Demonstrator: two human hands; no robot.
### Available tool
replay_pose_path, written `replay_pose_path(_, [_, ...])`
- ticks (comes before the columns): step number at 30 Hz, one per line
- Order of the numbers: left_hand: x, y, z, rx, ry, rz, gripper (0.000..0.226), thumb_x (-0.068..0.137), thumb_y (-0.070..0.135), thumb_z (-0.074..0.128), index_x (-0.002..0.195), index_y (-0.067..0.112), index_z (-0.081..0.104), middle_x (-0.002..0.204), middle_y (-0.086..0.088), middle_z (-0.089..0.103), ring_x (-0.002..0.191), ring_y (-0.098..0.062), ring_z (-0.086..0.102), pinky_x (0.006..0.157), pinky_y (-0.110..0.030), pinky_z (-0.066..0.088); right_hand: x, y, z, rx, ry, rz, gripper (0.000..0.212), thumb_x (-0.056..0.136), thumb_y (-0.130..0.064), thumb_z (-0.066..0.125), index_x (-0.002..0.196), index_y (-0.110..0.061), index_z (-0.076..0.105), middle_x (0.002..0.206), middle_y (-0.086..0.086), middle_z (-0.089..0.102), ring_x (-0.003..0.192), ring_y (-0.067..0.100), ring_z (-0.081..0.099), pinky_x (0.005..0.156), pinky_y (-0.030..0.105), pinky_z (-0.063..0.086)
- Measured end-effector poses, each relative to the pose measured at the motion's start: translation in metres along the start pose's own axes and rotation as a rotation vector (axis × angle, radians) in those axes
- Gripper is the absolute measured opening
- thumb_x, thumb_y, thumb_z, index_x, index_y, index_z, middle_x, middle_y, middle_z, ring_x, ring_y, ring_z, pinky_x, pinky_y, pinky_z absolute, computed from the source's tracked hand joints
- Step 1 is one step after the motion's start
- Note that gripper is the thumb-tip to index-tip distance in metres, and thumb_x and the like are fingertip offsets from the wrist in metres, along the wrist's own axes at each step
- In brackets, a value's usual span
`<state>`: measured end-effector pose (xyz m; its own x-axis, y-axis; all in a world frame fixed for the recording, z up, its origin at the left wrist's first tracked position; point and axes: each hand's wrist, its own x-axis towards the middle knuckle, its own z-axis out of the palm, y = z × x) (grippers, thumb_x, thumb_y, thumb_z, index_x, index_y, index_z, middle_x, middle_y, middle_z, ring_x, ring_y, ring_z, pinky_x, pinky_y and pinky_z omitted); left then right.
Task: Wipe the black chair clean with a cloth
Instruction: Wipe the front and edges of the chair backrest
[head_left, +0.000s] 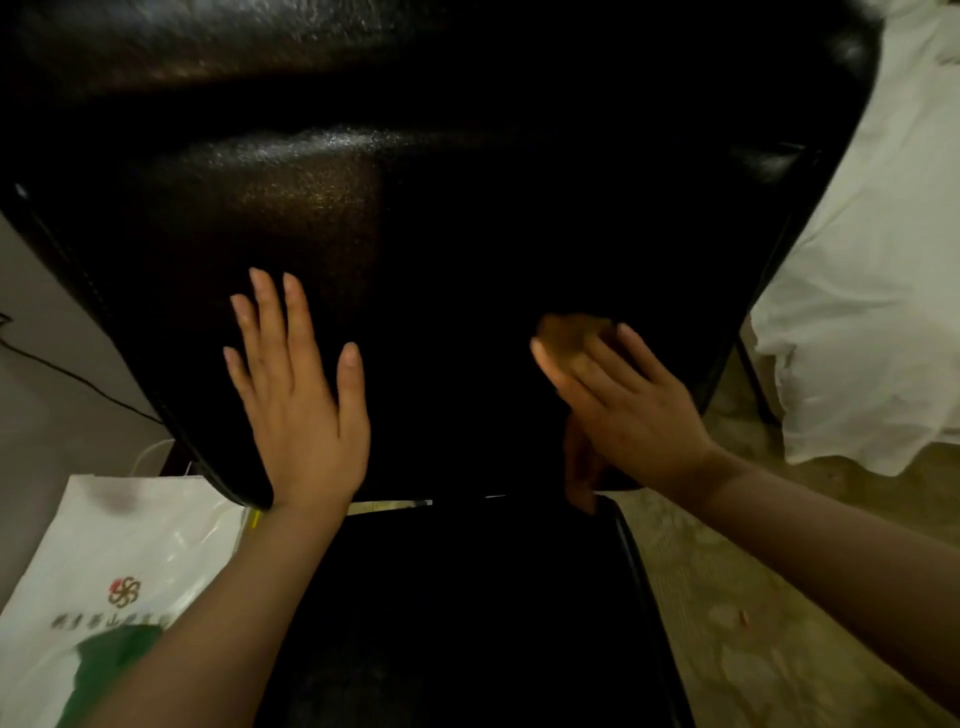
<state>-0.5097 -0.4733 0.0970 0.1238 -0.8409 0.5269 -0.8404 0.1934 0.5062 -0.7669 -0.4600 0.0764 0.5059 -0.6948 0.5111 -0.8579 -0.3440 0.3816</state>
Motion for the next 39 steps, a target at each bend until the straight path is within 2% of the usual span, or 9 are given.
replay_pose_path(5, [0.000,0.011,-0.004,0.017,0.038,-0.033,0.062,0.096,0.041,0.023,0.147,0.009,0.011,0.157,-0.014,0.007,0.144,-0.022,0.000,0.115,-0.039,-0.004,0.101,-0.037,0.000,0.054,0.265,0.188,0.055,0.088,-0.010,0.051,0.140,-0.009,0.033,0.112,0.006,0.062,0.119,0.022,0.038,0.115,0.036,0.013])
replay_pose_path(13, [0.045,0.099,0.001,0.067,-0.024,0.344,0.063,0.095,0.036,0.035,0.147,0.011,0.011,0.155,-0.011,0.013,0.142,-0.022,0.002,0.113,-0.046,-0.003,-0.047,-0.032,0.014,0.145,0.025,0.342,0.049,0.094,-0.016,0.034,0.142,-0.013,0.030,0.118,0.001,0.060,0.117,0.019,0.045,0.118,0.032,0.008])
replay_pose_path(19, [0.074,0.169,0.021,0.149,-0.052,0.547,0.065,0.092,0.038,0.039,0.147,0.014,0.014,0.156,-0.012,0.015,0.143,-0.025,0.005,0.114,-0.047,-0.003,0.045,0.005,-0.015,0.414,0.381,1.043,0.049,0.102,-0.032,0.013,0.141,-0.003,0.022,0.131,0.024,0.046,0.124,0.028,0.034,0.113,0.034,0.017])
replay_pose_path(23, [0.096,0.199,0.023,0.206,-0.081,0.584,0.065,0.093,0.043,0.036,0.148,0.017,0.013,0.157,-0.010,0.011,0.144,-0.027,0.004,0.113,-0.047,-0.006,-0.003,-0.034,-0.010,0.801,0.392,1.339,0.052,0.099,-0.045,0.020,0.148,-0.029,0.015,0.145,0.004,0.031,0.136,0.011,0.025,0.115,0.019,0.017])
replay_pose_path(26, [0.108,0.223,0.031,0.244,-0.105,0.594,0.064,0.093,0.046,0.035,0.147,0.017,0.017,0.156,-0.011,0.013,0.145,-0.026,0.004,0.113,-0.047,-0.006,-0.028,-0.046,-0.004,1.053,0.432,1.661,0.048,0.093,-0.049,0.024,0.137,-0.032,0.033,0.131,-0.012,0.044,0.127,0.005,0.040,0.112,0.030,0.032])
replay_pose_path(28, [0.115,0.241,0.040,0.263,-0.127,0.596,0.062,0.093,0.046,0.037,0.146,0.017,0.022,0.154,-0.012,0.020,0.144,-0.027,0.008,0.114,-0.048,-0.007,-0.019,-0.027,-0.007,1.135,0.493,1.688,0.043,0.097,-0.041,0.029,0.133,-0.022,0.044,0.123,-0.012,0.049,0.116,-0.005,0.045,0.107,0.032,0.037])
replay_pose_path(30, [0.118,0.259,0.051,0.284,-0.153,0.579,0.059,0.092,0.047,0.039,0.141,0.016,0.031,0.147,-0.014,0.033,0.140,-0.032,0.019,0.115,-0.049,-0.003,0.005,0.001,-0.019,1.136,0.563,1.578,0.042,0.096,-0.036,0.030,0.129,-0.018,0.049,0.119,-0.014,0.050,0.109,-0.014,0.045,0.104,0.018,0.036])
replay_pose_path(34, [0.117,0.275,0.068,0.307,-0.095,0.471,0.049,0.090,0.048,0.038,0.126,0.015,0.048,0.129,-0.018,0.046,0.127,-0.037,0.033,0.115,-0.048,0.009,0.044,0.043,-0.040,1.143,0.667,1.292,0.038,0.099,-0.022,0.031,0.128,-0.008,0.050,0.116,-0.011,0.050,0.110,-0.005,0.047,0.095,0.007,0.035])
replay_pose_path(39, [0.121,0.275,0.064,0.145,-0.051,0.443,0.047,0.096,0.034,0.022,0.119,0.013,0.057,0.124,-0.014,0.055,0.121,-0.032,0.041,0.111,-0.043,0.020,0.016,0.024,-0.022,1.200,0.620,1.332,0.030,0.094,-0.037,0.029,0.113,-0.035,0.052,0.109,-0.026,0.054,0.106,-0.006,0.052,0.092,0.008,0.038])
